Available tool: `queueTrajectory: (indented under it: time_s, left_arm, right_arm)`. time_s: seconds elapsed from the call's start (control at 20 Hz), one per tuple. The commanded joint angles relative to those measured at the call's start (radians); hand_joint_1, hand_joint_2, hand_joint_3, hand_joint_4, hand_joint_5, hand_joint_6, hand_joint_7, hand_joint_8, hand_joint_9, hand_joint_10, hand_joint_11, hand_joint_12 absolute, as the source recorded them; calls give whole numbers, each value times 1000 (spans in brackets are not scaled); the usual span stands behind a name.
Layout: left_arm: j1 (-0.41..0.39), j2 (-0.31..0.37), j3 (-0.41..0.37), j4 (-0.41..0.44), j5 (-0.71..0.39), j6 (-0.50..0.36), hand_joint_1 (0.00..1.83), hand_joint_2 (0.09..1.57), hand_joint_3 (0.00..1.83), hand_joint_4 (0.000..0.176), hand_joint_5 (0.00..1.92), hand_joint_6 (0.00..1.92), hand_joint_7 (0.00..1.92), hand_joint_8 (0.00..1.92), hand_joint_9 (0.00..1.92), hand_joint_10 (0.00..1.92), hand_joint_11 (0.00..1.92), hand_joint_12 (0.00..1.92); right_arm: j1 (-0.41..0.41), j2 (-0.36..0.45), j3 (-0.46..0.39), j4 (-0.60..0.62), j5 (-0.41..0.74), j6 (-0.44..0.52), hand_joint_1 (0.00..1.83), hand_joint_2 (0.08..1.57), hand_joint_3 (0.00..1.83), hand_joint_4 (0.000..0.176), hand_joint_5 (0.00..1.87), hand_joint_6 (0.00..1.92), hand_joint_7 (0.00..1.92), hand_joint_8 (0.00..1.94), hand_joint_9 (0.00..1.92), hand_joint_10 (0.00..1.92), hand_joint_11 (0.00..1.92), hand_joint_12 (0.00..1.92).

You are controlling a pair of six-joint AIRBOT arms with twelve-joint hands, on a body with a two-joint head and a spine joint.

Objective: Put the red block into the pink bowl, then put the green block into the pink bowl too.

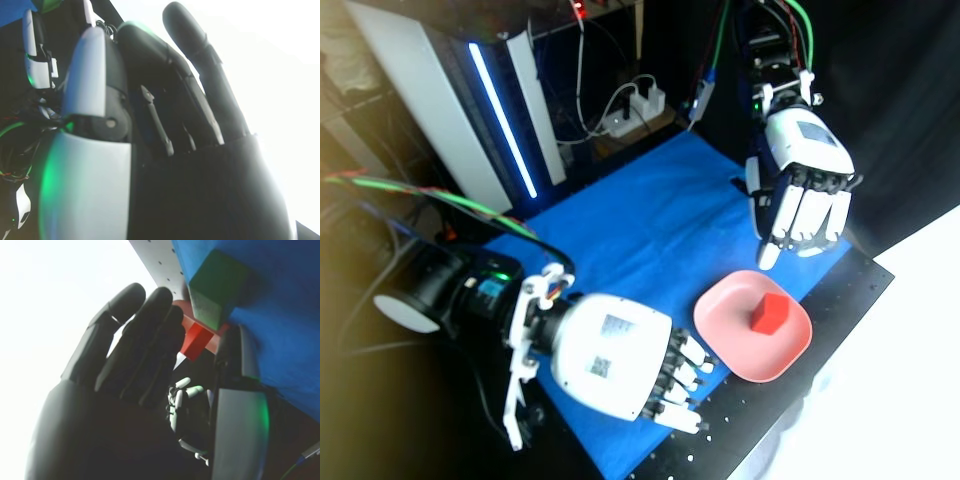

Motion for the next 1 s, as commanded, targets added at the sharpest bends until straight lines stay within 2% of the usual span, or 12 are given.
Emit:
queueTrajectory:
  time_s: [0.0,0.05,0.25,0.3,0.35,0.4,0.55,0.6,0.75,0.85,0.9,0.95]
  left_arm:
    - [-9,6,-2,-15,-124,-4,1490,1075,0,0,917,0,888,995,1049,1055,711,1053]
    - [-9,7,-2,-15,-124,-4,1488,1081,1,0,918,0,879,1012,1031,1082,704,1054]
    - [-8,7,-4,-15,-128,-4,1488,1085,0,0,919,0,883,1018,1006,1115,741,1050]
    - [-8,7,-4,-15,-129,-4,1488,1083,0,0,923,1,889,1004,1011,1111,735,1048]
    - [-7,7,-4,-15,-130,-4,1489,1083,0,0,925,2,890,1001,1013,1111,728,1046]
    - [-7,8,-4,-16,-131,-4,1488,1086,1,0,921,0,876,1019,1011,1114,723,1049]
    - [-6,8,-4,-16,-133,-4,1488,1087,0,0,922,1,873,1027,1012,1110,712,1041]
    - [-6,8,-5,-16,-134,-4,1510,1074,3,0,922,3,883,993,1041,1040,739,1173]
    - [-5,8,-6,-16,-136,-4,1489,1082,1,0,925,2,877,1016,1029,1084,755,1012]
    - [-5,8,-6,-16,-137,-4,1488,1086,0,0,925,1,873,1025,1017,1104,746,994]
    - [-5,8,-6,-16,-137,-4,1590,1070,2,0,931,3,881,936,1026,960,820,1437]
    - [-4,8,-6,-16,-137,-4,1509,1076,5,0,924,3,893,982,1019,1072,709,1188]
  right_arm:
    - [4,4,4,12,102,-3,1257,931,2,0,896,2,1050,3,1053,0,446,1249]
    - [2,5,6,16,101,-3,1249,926,0,0,906,3,1054,3,1031,0,317,1305]
    - [-8,6,12,28,98,-3,1268,937,0,0,926,3,1114,14,1103,32,347,1441]
    - [-8,6,14,29,98,-3,1272,934,0,0,930,3,1101,6,1041,17,69,1469]
    - [-9,6,16,31,97,-3,1273,935,0,0,926,1,1096,3,1031,15,38,1486]
    - [-11,6,20,35,95,-3,1290,942,1,0,924,1,1084,2,1049,22,236,1467]
    - [-12,6,29,42,94,-3,1321,935,0,0,984,15,1108,7,1021,7,10,1482]
    - [-12,6,32,43,94,-3,1281,1028,0,0,1068,723,1297,478,1100,69,119,1520]
    - [-12,3,35,43,94,-3,1260,1072,1,0,974,920,1164,760,1096,70,233,1392]
    - [-13,-1,40,48,93,-3,1266,1062,0,0,986,914,1213,660,1018,26,8,1049]
    - [-13,-1,41,48,93,-3,1265,1059,0,0,994,910,1217,645,1024,24,1,1058]
    - [-13,-1,41,48,93,-3,1262,1061,1,0,997,904,1197,685,1035,25,0,1318]
